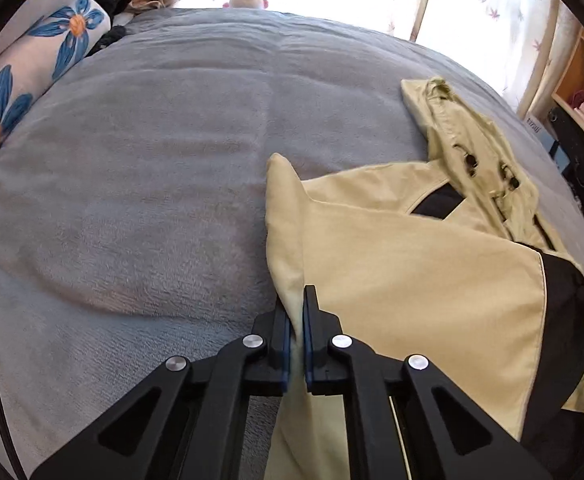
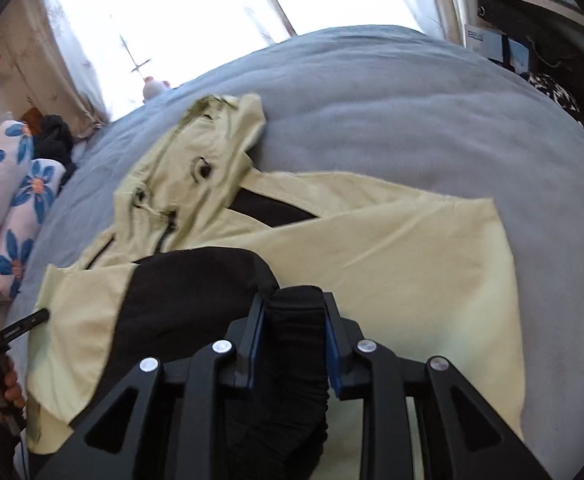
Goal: Fold large clothes
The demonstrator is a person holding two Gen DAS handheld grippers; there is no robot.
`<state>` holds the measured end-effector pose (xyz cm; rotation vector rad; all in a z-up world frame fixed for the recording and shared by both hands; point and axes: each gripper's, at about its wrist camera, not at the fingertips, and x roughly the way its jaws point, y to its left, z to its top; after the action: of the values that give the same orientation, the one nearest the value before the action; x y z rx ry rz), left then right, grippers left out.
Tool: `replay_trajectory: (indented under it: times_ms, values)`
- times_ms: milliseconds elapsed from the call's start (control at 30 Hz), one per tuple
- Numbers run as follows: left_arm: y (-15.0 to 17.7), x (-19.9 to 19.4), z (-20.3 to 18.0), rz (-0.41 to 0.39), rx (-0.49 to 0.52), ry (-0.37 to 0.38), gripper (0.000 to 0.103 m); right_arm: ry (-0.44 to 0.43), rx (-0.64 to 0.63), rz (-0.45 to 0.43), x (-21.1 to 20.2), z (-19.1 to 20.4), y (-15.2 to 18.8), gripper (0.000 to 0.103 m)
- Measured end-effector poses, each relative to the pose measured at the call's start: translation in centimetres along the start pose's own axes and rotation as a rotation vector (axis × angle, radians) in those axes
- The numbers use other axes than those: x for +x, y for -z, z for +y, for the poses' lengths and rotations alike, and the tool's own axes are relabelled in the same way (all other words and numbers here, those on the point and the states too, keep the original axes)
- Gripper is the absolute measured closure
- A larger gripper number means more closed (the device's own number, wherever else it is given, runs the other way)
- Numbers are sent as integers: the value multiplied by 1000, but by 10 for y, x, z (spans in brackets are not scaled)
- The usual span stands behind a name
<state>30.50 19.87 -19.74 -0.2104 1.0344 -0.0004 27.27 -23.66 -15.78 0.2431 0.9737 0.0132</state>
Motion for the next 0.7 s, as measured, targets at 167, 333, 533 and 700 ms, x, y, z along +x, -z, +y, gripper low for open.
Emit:
replay_trajectory:
  times_ms: [167, 333, 533, 700]
  values:
    - [-2, -5, 1, 28, 4, -98, 72, 64, 61, 3, -16, 4, 8, 66]
    - [7, -46, -11, -57, 28, -177, 61, 132, -44, -100, -60, 36, 24, 61]
    - [43, -71, -57, -19, 25, -61, 61, -5, -153, 8, -50, 98, 44, 61]
    - [77, -62, -88, 21, 32, -15, 61, -129, -204, 70, -31, 138, 65, 61]
